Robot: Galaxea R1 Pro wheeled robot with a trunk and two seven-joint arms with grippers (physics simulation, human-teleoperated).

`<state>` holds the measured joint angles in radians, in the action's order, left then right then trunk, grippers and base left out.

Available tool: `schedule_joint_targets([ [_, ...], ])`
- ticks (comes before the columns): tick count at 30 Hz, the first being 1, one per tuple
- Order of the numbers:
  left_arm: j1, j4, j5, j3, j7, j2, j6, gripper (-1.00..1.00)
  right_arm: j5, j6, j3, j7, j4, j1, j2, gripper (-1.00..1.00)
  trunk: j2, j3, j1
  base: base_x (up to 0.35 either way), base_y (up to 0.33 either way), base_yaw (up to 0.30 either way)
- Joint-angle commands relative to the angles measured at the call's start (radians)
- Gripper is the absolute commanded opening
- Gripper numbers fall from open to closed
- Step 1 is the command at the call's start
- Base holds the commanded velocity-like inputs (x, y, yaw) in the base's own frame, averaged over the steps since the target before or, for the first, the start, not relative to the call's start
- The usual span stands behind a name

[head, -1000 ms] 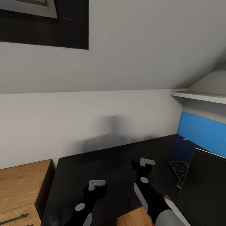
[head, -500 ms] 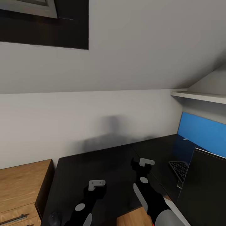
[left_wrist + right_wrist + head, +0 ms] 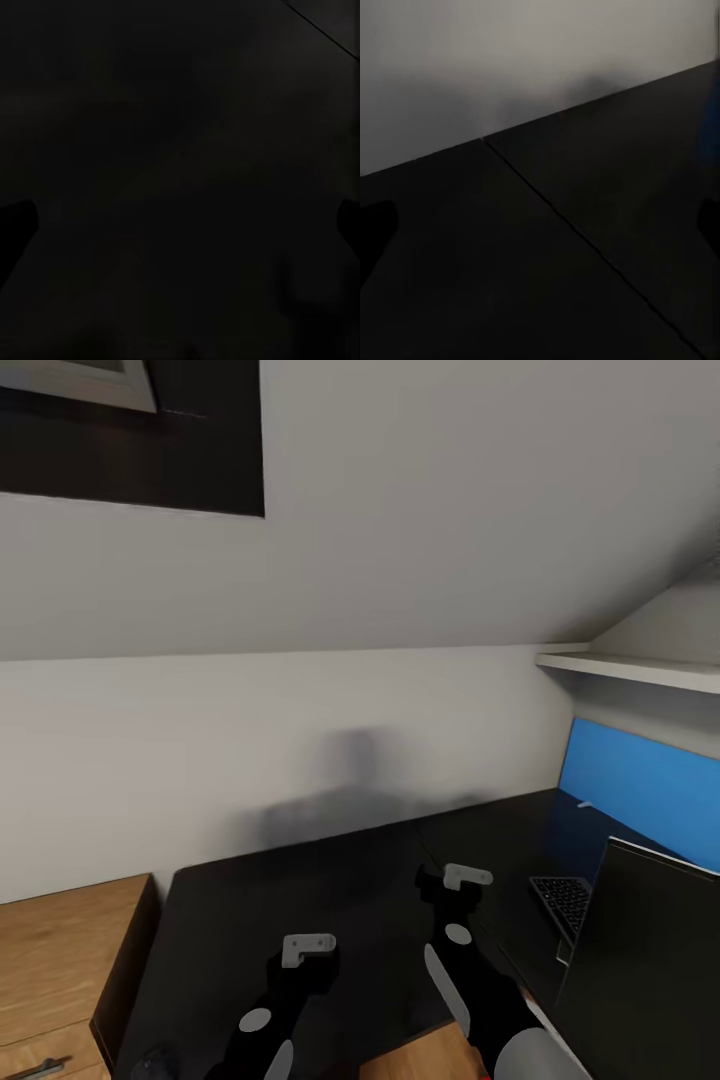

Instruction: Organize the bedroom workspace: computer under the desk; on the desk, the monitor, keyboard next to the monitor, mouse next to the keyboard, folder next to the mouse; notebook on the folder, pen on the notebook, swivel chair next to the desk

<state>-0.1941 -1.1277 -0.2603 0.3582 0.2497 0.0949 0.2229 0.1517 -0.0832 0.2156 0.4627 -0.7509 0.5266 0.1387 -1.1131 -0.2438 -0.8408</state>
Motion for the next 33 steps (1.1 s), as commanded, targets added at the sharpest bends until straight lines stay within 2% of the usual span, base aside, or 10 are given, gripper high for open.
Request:
schedule_joint_targets([
  [1,-0.001,-0.002,-0.010,0.002,0.008,-0.001,0.004,1.00,0.011,-0.007,0.005,0.005,0.001,0.001,-0.001,1.00,-0.001,-0.001,0.000,0.031,-0.027,-0.097],
  [33,-0.001,-0.002,-0.010,0.002,0.008,-0.001,0.003,1.00,0.011,-0.007,0.007,0.004,0.002,0.001,-0.002,1.00,-0.001,0.003,0.000,0.002,-0.002,-0.014],
])
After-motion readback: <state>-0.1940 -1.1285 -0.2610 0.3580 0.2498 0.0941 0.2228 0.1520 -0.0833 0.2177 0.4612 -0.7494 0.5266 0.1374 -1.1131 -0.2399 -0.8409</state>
